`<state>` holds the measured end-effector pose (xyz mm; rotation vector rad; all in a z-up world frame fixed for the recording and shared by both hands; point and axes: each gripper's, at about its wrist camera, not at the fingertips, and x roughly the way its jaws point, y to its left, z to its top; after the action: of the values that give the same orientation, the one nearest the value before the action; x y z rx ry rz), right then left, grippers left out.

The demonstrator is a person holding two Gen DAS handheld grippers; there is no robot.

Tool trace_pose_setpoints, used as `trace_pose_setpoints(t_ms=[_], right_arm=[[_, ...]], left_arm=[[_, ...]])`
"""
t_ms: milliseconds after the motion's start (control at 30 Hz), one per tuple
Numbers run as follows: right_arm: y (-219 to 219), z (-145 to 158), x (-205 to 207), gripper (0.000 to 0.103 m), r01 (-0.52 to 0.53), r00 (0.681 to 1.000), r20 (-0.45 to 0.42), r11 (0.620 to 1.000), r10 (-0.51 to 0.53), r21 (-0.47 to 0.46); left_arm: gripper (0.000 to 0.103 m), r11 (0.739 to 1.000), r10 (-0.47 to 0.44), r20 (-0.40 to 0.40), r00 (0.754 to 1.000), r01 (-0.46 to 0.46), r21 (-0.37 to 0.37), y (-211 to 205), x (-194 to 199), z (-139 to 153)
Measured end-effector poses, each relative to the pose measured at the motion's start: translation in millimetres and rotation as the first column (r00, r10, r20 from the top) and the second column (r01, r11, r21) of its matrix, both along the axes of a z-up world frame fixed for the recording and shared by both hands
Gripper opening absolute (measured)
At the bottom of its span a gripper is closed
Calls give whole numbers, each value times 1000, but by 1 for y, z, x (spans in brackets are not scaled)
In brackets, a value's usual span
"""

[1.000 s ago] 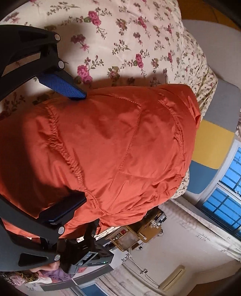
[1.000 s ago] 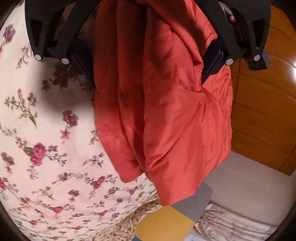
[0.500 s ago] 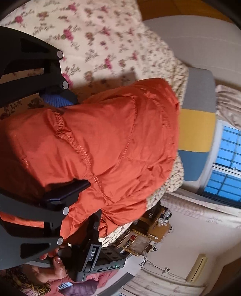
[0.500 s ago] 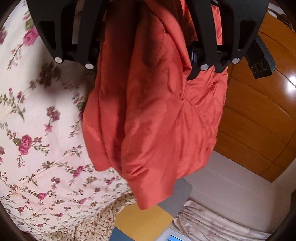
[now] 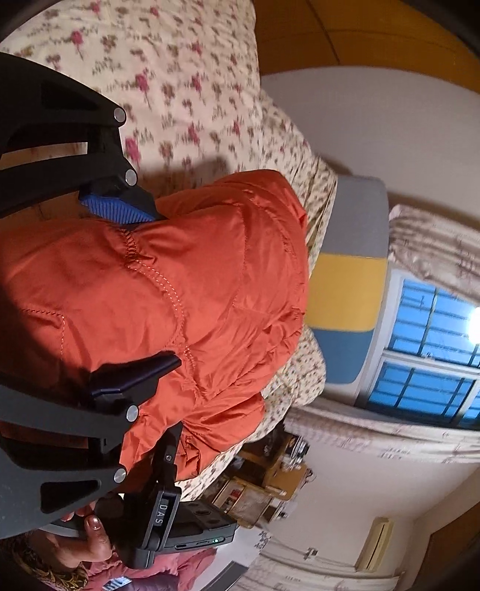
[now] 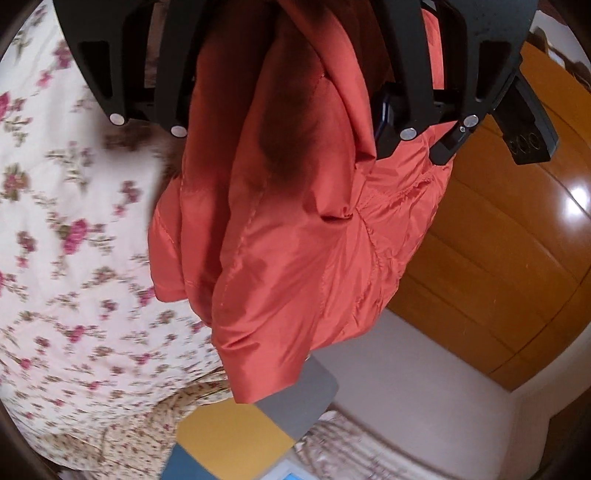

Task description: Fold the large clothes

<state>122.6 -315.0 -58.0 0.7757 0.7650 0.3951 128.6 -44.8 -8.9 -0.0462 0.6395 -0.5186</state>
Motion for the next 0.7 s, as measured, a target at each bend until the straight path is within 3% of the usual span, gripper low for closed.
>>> trace_pose_setpoints(t_ms=[267, 433, 500, 633, 700], right_arm=[[67, 0, 44, 62, -88, 996, 19, 995, 89, -40], [104, -14, 69, 65, -122, 992, -5, 981, 123, -152], [109, -29, 74, 71, -120, 993, -42, 974, 114, -192], [91, -58, 72, 74, -93, 995, -53, 986, 87, -135], [90, -59, 67, 74, -83, 996, -39, 985, 78, -154]], left_arm=[[63, 993, 117, 41, 992, -117, 13, 55, -1, 1], [63, 980, 196, -16, 980, -196, 36, 86, 13, -25], [63, 979, 201, -35, 979, -199, 35, 90, 14, -38], [73, 977, 192, 5, 981, -191, 93, 76, 11, -54], [79, 974, 209, -5, 978, -207, 87, 72, 13, -59]])
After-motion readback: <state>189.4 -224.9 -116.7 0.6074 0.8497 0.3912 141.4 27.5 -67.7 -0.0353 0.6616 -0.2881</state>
